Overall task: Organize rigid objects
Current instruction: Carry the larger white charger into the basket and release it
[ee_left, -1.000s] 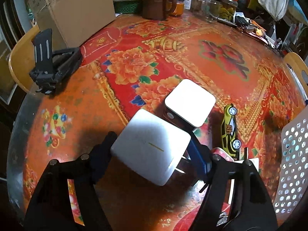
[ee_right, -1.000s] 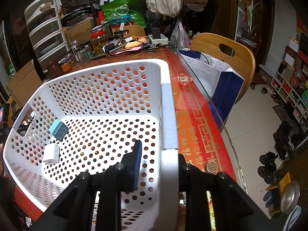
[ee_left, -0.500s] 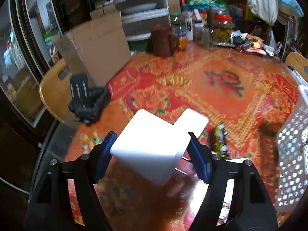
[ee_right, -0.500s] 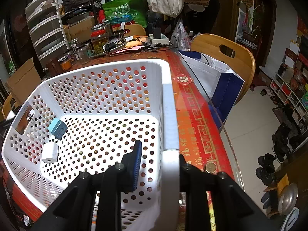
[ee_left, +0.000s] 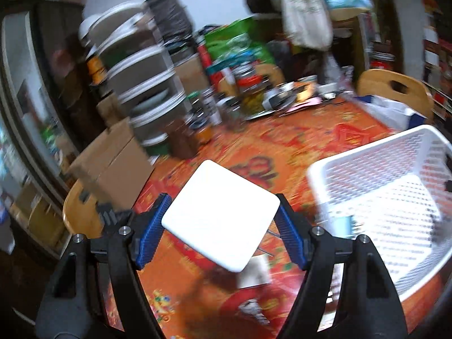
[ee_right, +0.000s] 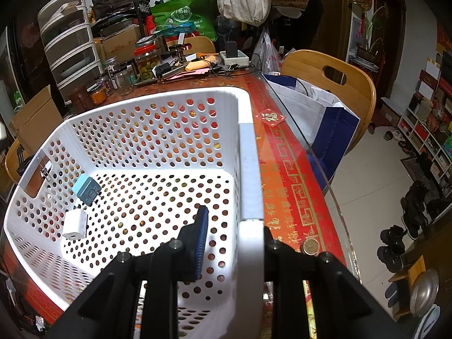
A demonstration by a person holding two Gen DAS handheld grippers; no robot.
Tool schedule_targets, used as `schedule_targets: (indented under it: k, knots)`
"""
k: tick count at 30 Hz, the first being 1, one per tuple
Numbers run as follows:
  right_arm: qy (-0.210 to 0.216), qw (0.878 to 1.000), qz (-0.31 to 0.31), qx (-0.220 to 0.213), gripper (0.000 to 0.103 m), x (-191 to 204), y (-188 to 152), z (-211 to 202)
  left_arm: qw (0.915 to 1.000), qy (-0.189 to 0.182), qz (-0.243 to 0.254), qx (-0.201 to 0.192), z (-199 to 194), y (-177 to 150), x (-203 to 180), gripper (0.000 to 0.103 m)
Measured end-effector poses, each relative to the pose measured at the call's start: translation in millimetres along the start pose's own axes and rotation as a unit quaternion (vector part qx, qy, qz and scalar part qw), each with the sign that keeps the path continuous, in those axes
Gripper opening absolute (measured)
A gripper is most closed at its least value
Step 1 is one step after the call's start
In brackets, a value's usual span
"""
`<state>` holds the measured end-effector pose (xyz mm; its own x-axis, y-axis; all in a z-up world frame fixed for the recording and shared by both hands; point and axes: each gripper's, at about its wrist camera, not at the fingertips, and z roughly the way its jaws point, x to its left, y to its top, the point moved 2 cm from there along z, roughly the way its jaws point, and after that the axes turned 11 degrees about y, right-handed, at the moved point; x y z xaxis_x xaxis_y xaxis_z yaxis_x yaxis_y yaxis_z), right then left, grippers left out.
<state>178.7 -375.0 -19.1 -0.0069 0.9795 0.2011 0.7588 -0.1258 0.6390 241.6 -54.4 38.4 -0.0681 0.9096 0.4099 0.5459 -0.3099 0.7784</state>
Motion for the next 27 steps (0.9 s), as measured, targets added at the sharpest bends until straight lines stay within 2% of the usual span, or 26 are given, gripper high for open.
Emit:
schedule_targets:
  k: [3,5,7,9,14,17,21,27]
  knots:
    - [0.001,1.000,0.001,0.000,0.022,-0.2,0.1,-0.1,0.9980,-0.050,0.037,0.002,-16.2,19.5,-40.0,0.071]
    - [0.001,1.000,0.000,0.000,0.022,0.1,0.3,0.0,0.9907,-0.118,0.060,0.032,-13.1,28.5,-68.3,0.071]
    - [0.001,1.000,0.001,0.000,0.022,0.0,0.4,0.1,0.9814,-0.153,0.095,0.066,-3.9,29.8,-100.4,0.071]
    - [0.001,1.000,0.000,0.001,0.022,1.3,0.5,0.2,0.9760,-0.153,0.130,0.084,3.1,27.7,-127.9,0.071]
    - [0.002,1.000,-0.001,0.001,0.022,1.8,0.6,0.4,0.9561,-0.149,0.215,0.132,23.6,14.6,-185.0,0.071]
    - [0.003,1.000,-0.001,0.002,0.022,2.0,0.7,0.5,0.9450,-0.155,0.243,0.154,36.9,5.9,-201.4,0.071]
    - [0.004,1.000,-0.001,0.001,0.023,2.2,1.0,0.9,0.9403,-0.148,0.260,0.163,43.2,-1.0,-209.1,0.071]
    - [0.008,1.000,-0.003,0.000,0.024,3.2,0.0,1.3,0.9182,-0.144,0.321,0.183,49.7,-14.2,-234.8,0.071]
